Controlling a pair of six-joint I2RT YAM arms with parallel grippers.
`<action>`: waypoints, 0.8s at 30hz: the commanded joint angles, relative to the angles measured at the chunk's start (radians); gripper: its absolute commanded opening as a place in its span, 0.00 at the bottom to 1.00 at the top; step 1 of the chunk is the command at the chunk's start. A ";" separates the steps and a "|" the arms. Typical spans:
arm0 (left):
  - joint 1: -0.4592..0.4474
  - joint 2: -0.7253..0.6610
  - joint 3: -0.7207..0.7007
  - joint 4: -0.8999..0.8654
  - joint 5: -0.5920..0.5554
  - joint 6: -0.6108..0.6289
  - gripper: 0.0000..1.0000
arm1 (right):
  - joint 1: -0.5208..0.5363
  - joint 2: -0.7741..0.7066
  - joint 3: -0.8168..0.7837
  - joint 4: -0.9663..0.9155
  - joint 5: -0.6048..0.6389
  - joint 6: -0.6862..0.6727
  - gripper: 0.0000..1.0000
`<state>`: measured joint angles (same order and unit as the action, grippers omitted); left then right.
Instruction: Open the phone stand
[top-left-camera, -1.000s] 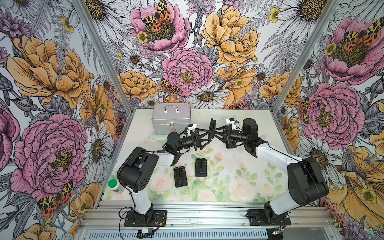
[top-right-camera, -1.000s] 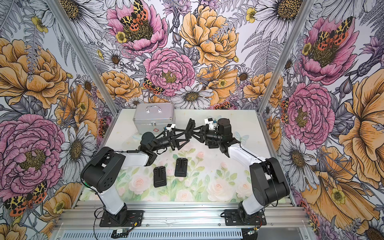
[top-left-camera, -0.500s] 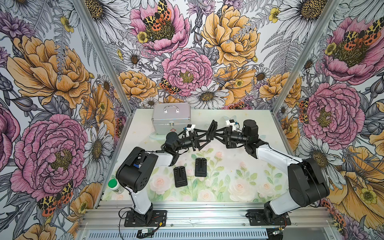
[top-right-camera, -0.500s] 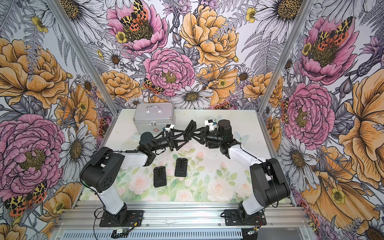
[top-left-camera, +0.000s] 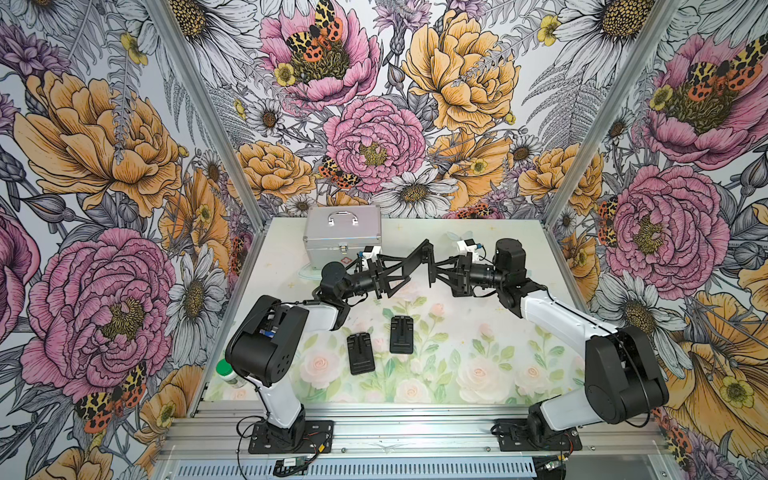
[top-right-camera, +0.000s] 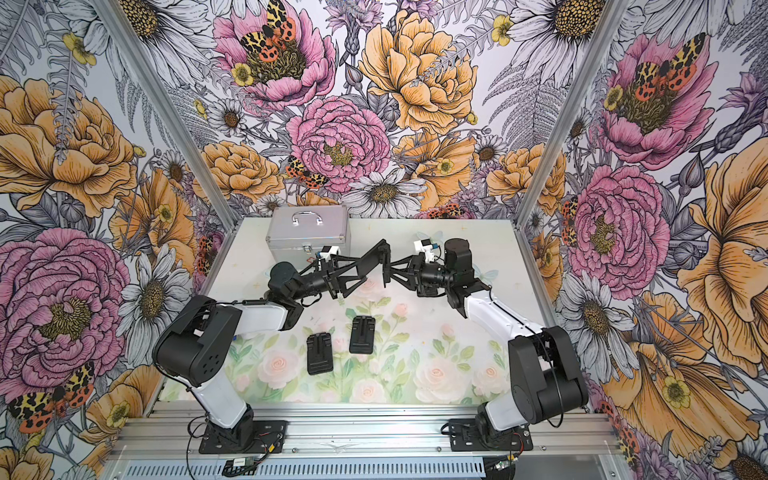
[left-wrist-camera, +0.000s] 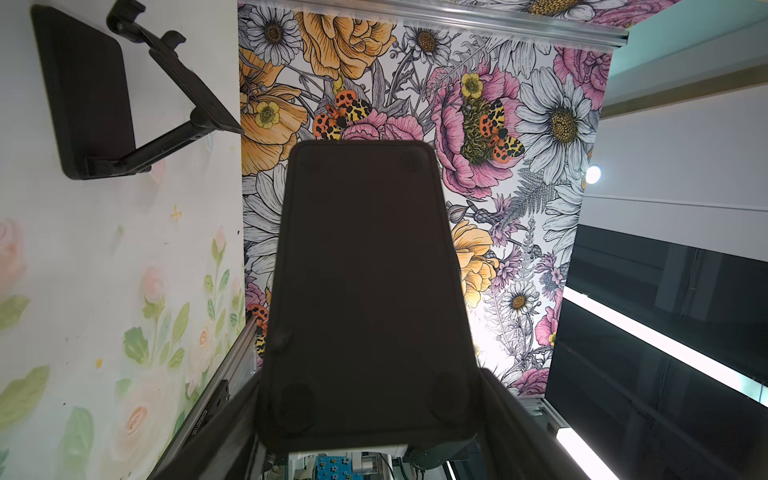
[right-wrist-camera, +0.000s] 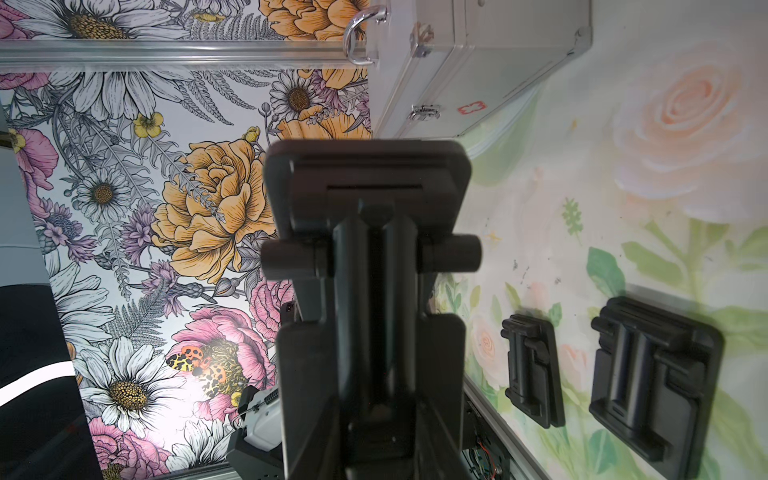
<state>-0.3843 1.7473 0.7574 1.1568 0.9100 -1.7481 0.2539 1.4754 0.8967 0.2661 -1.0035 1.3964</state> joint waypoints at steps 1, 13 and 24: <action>0.062 -0.032 -0.023 0.033 -0.034 0.032 0.64 | -0.050 -0.037 -0.005 -0.013 0.030 -0.005 0.00; 0.079 -0.048 -0.036 0.031 -0.017 0.029 0.64 | -0.053 -0.020 0.027 -0.058 0.028 -0.036 0.00; 0.048 -0.037 -0.018 0.031 -0.021 0.025 0.64 | -0.042 -0.003 0.070 -0.071 0.024 -0.048 0.31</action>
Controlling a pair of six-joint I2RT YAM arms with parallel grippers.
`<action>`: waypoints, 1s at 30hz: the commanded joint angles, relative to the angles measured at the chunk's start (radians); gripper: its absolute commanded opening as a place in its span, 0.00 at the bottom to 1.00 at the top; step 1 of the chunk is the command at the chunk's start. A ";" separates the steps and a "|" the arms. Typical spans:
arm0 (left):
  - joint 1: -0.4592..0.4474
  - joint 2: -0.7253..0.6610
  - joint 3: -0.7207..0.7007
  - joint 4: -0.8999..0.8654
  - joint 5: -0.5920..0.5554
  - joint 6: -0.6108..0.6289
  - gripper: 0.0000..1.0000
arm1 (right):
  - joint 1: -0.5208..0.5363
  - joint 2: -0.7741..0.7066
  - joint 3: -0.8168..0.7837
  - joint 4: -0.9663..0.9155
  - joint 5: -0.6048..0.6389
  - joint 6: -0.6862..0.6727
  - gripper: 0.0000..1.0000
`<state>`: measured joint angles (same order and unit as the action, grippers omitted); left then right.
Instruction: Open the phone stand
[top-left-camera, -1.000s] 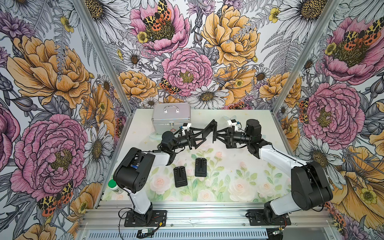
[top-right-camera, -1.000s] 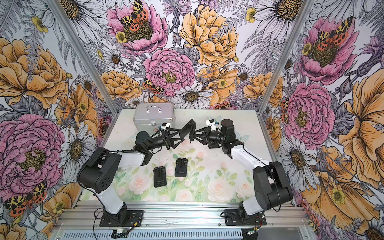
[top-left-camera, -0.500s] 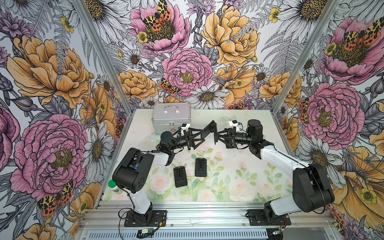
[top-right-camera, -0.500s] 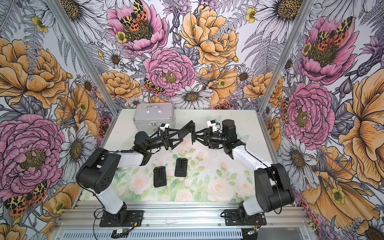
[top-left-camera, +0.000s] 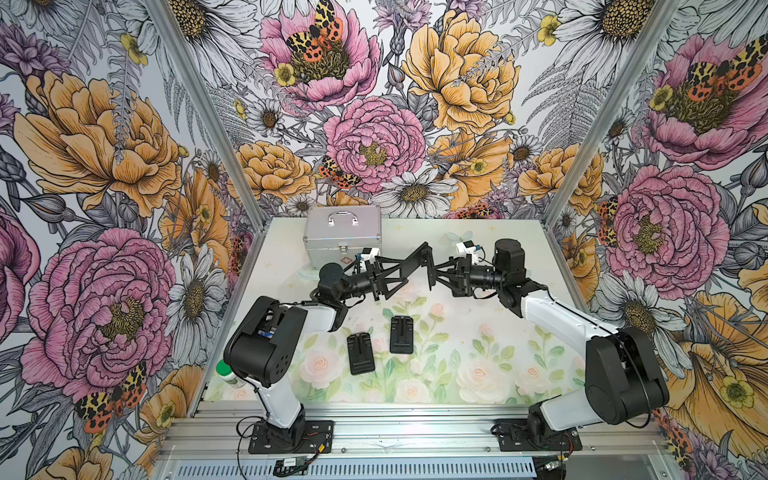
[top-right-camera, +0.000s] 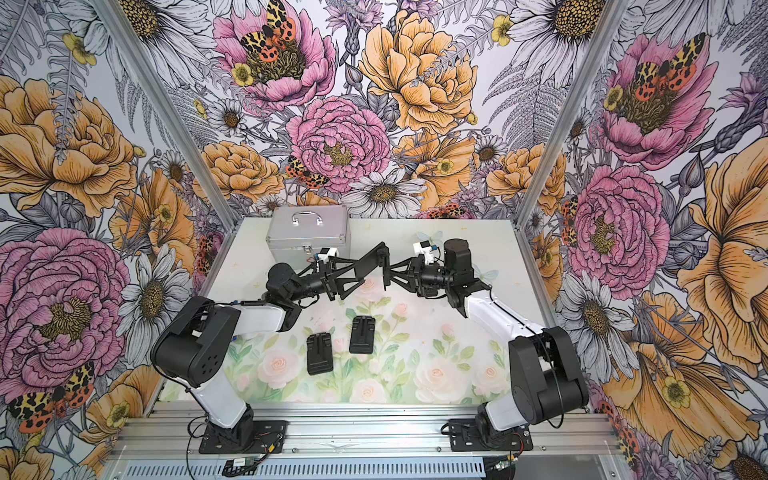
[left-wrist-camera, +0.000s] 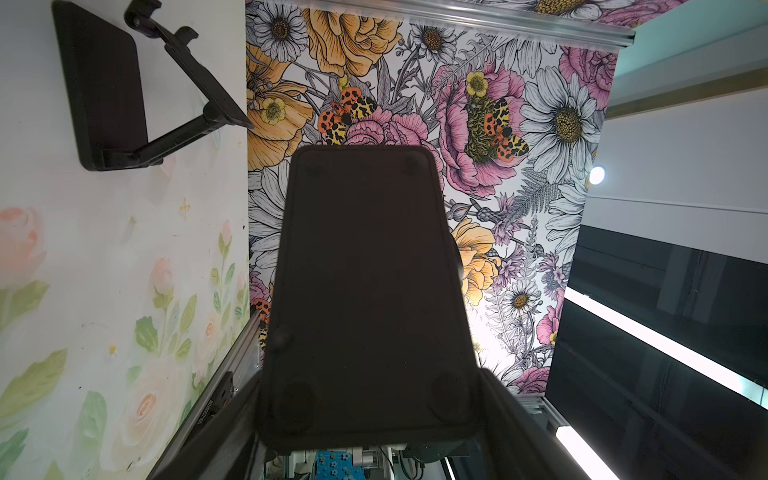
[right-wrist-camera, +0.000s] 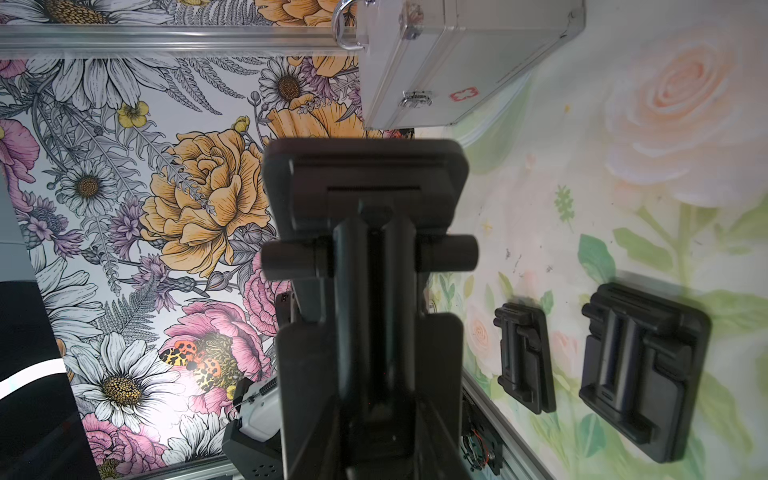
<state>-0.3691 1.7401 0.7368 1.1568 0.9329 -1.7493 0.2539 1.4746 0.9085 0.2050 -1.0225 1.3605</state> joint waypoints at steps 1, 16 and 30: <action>0.032 -0.030 0.003 0.031 -0.044 0.026 0.64 | -0.040 0.000 0.065 -0.013 0.042 -0.014 0.37; 0.030 -0.046 0.003 -0.004 -0.033 0.049 0.63 | -0.021 0.015 0.358 -0.579 0.206 -0.422 0.72; 0.030 -0.119 -0.018 -0.220 -0.009 0.196 0.63 | 0.259 0.169 0.825 -1.198 0.901 -0.863 0.65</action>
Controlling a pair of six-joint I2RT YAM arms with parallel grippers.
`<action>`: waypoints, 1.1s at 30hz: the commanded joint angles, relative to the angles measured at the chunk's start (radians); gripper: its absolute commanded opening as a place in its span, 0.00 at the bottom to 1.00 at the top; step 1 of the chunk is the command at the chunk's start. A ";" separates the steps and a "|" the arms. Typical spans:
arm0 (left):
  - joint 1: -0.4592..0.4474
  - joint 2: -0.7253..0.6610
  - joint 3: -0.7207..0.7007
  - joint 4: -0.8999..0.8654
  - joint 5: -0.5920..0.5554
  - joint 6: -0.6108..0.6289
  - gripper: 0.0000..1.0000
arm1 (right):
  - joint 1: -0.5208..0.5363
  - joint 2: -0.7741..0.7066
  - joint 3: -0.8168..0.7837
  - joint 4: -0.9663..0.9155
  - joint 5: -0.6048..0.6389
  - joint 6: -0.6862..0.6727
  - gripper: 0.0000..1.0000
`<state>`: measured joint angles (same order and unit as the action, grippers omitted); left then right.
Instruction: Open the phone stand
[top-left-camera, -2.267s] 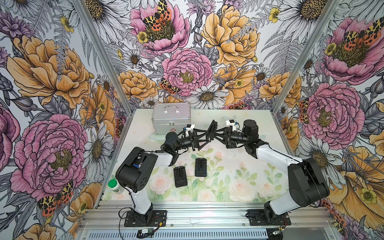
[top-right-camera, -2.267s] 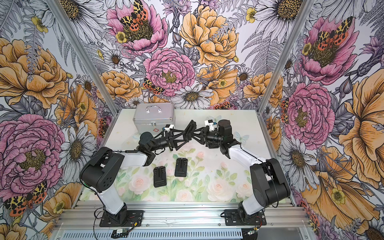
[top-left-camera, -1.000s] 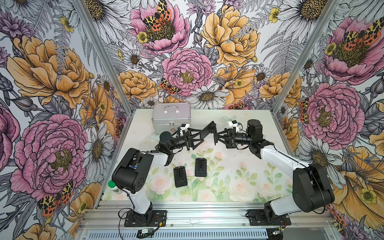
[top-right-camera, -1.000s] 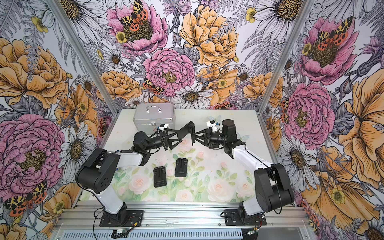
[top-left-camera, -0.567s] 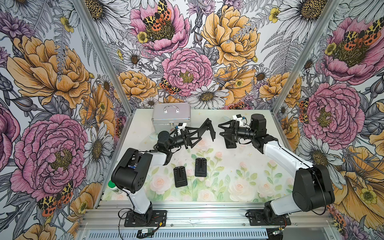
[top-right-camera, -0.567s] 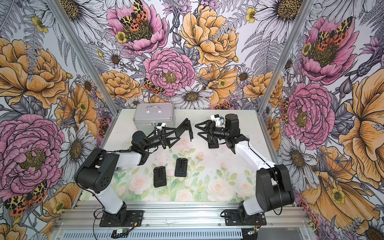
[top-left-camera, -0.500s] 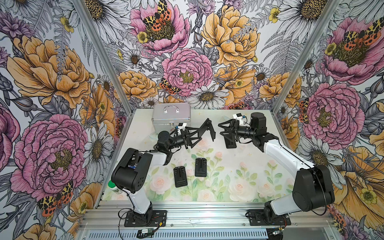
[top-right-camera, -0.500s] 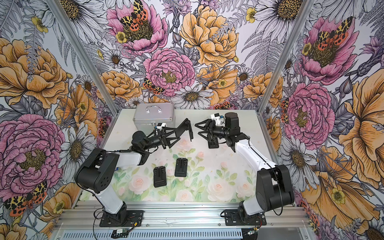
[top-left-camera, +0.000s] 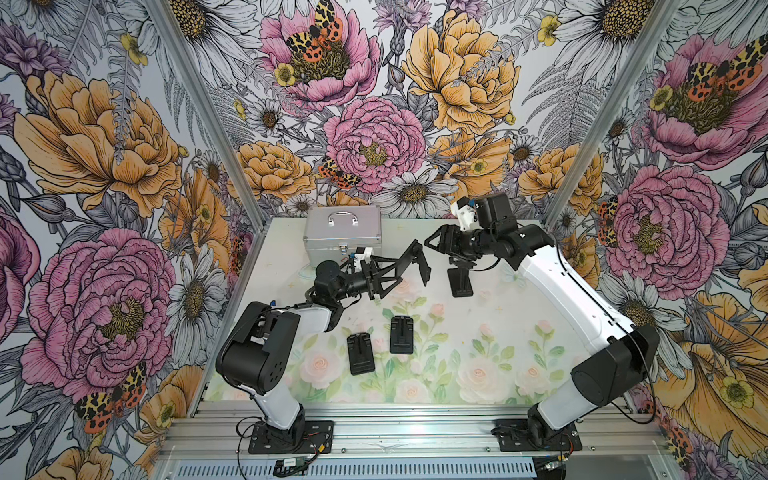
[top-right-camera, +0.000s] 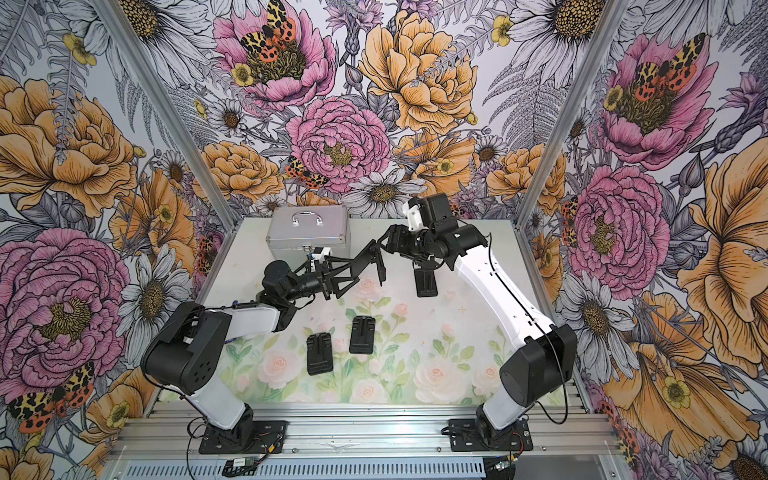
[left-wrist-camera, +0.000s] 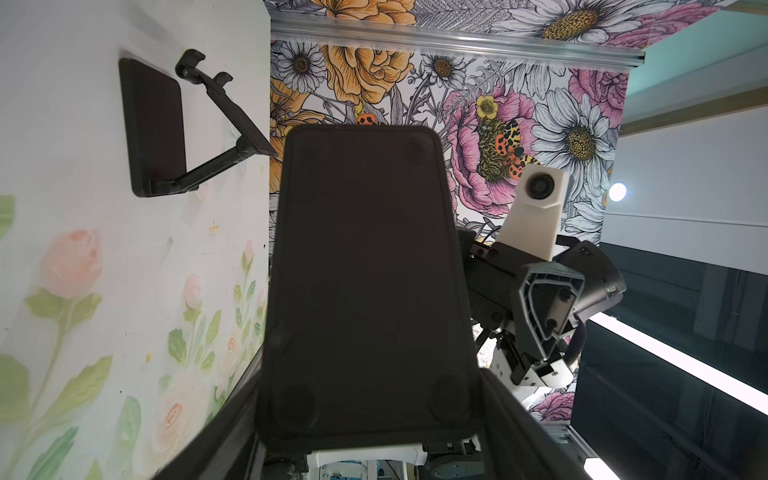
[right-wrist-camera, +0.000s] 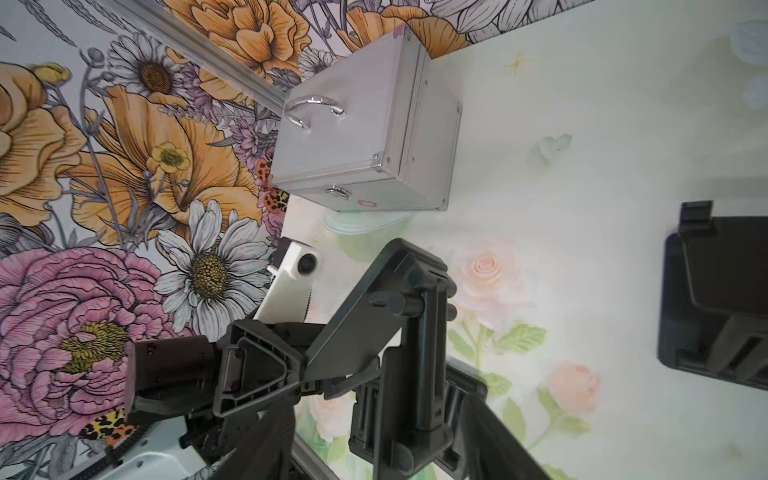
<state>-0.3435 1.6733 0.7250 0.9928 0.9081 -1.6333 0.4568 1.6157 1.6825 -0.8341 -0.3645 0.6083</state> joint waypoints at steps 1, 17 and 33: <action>0.004 -0.061 -0.006 -0.084 0.019 0.097 0.63 | 0.082 0.036 0.061 -0.167 0.291 -0.121 0.65; 0.000 -0.133 -0.020 -0.266 0.053 0.217 0.63 | 0.263 0.124 0.122 -0.209 0.597 -0.151 0.45; -0.009 -0.176 -0.043 -0.286 0.056 0.217 0.63 | 0.279 0.183 0.125 -0.177 0.563 -0.148 0.37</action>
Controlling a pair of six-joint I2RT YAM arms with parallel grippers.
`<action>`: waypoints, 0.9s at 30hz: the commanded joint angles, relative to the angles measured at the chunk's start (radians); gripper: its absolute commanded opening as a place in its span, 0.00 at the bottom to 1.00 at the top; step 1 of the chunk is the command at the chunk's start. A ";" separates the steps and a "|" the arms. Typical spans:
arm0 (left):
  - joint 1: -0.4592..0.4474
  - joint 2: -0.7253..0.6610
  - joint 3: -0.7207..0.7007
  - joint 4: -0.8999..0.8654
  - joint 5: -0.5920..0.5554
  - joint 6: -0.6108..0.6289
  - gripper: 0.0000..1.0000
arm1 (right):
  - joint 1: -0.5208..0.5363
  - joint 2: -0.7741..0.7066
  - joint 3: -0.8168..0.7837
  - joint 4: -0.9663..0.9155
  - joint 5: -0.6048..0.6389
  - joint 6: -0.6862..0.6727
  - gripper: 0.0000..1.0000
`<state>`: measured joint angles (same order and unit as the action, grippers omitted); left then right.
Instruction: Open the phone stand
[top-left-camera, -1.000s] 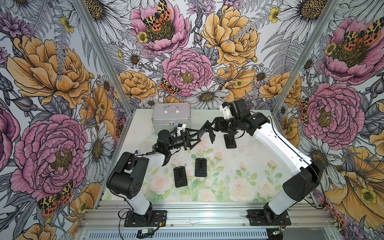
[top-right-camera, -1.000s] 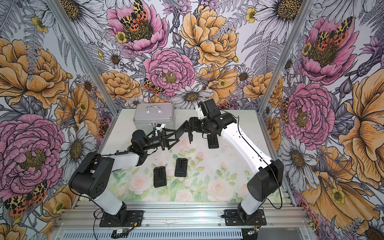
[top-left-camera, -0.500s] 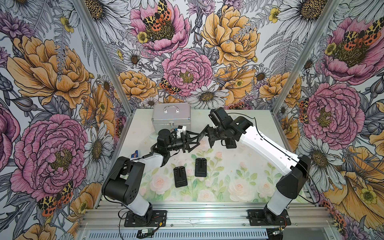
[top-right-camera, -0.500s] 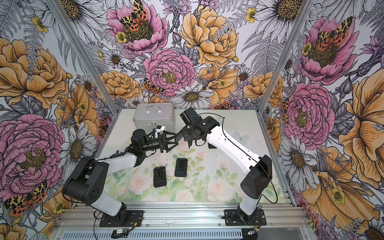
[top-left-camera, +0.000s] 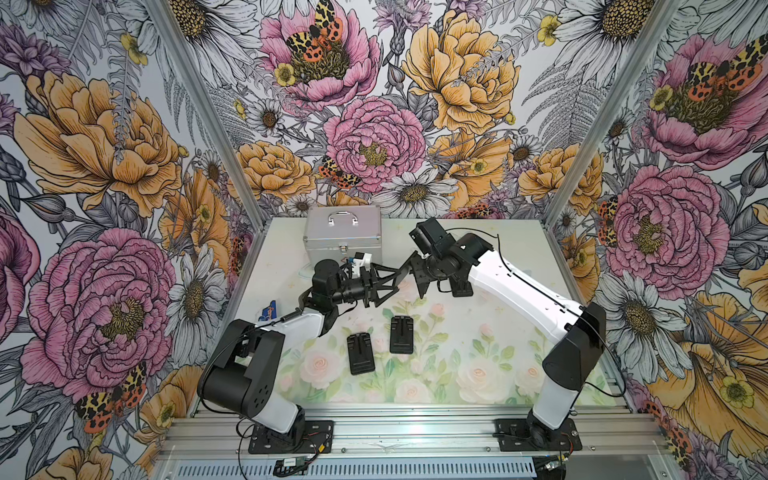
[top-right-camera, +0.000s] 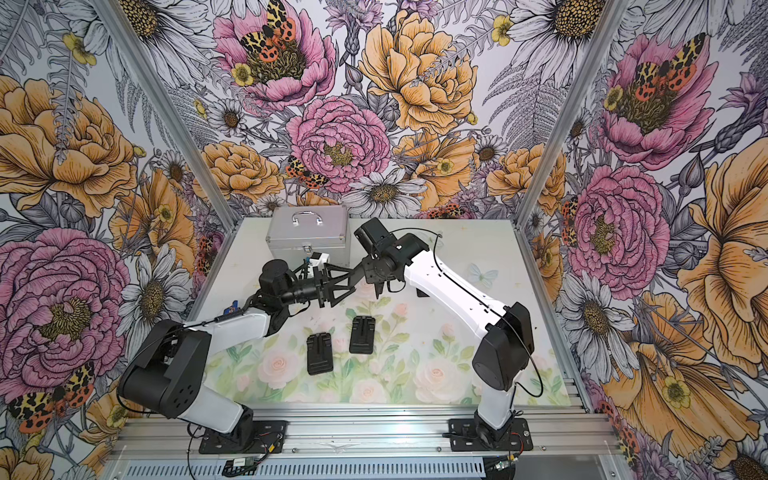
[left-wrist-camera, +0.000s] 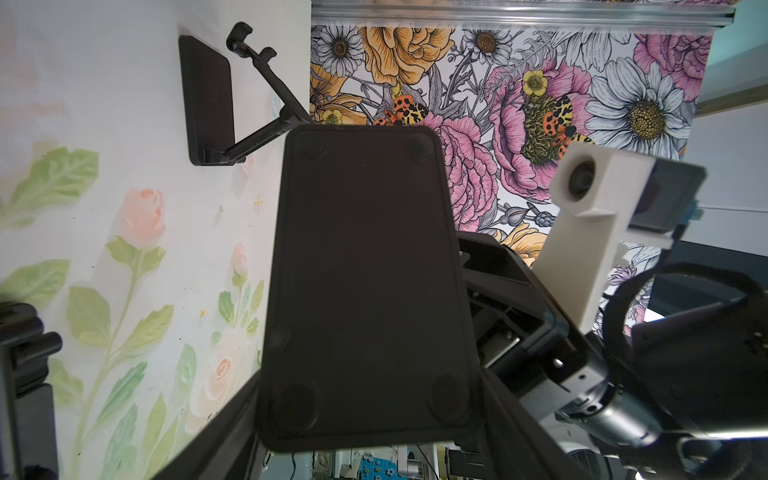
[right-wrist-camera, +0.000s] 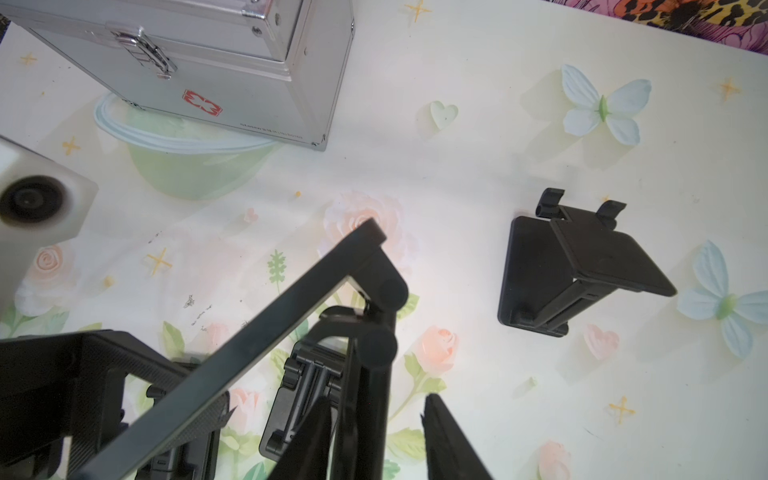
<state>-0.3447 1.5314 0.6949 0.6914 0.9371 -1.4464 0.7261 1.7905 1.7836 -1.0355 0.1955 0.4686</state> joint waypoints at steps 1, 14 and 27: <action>-0.007 -0.036 -0.012 0.015 0.027 0.032 0.63 | 0.011 0.009 0.023 0.026 0.005 -0.008 0.34; -0.007 -0.031 -0.003 0.007 0.033 0.035 0.63 | 0.019 0.014 0.024 0.028 0.012 -0.006 0.00; 0.069 -0.039 0.030 -0.059 0.035 0.089 0.63 | 0.022 -0.037 -0.013 0.028 -0.033 -0.032 0.00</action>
<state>-0.3145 1.5234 0.6899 0.6590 0.9771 -1.4082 0.7403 1.7981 1.7847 -0.9855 0.1669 0.4763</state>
